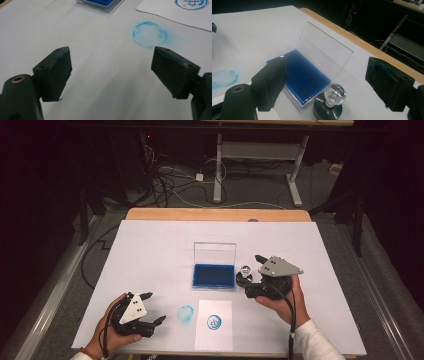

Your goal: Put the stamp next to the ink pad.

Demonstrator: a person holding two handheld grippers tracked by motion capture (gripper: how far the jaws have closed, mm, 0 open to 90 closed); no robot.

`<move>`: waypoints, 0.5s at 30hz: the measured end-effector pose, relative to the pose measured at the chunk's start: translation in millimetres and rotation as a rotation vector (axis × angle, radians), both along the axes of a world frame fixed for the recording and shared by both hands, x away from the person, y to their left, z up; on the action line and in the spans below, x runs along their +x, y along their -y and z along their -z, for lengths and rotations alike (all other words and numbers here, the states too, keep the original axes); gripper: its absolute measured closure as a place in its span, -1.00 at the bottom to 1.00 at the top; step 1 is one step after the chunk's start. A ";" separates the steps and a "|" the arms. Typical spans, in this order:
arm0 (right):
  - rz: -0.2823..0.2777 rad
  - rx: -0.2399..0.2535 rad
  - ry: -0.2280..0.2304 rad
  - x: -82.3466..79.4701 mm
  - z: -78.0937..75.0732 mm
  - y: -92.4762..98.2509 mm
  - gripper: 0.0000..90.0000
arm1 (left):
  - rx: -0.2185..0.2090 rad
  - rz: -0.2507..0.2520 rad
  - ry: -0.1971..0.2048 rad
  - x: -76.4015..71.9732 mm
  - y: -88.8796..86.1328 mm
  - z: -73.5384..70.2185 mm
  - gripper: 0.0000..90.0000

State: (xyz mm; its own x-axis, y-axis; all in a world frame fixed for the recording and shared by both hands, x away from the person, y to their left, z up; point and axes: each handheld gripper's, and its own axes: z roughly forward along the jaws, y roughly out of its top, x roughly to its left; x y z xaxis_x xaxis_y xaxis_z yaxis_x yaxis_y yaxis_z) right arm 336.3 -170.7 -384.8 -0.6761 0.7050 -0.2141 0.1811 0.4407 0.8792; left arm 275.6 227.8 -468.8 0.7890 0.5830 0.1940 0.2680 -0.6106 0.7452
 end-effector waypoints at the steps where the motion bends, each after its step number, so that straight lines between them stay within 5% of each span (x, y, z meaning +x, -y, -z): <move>1: -0.002 -0.002 0.001 -1.2 -0.7 0.2 -0.60 | 0.001 0.000 0.000 0.0 0.1 0.2 -0.63; 15: -0.001 -0.010 0.012 -14.1 -5.1 9.2 -0.58 | 0.004 0.000 -0.005 0.7 0.7 0.9 -0.63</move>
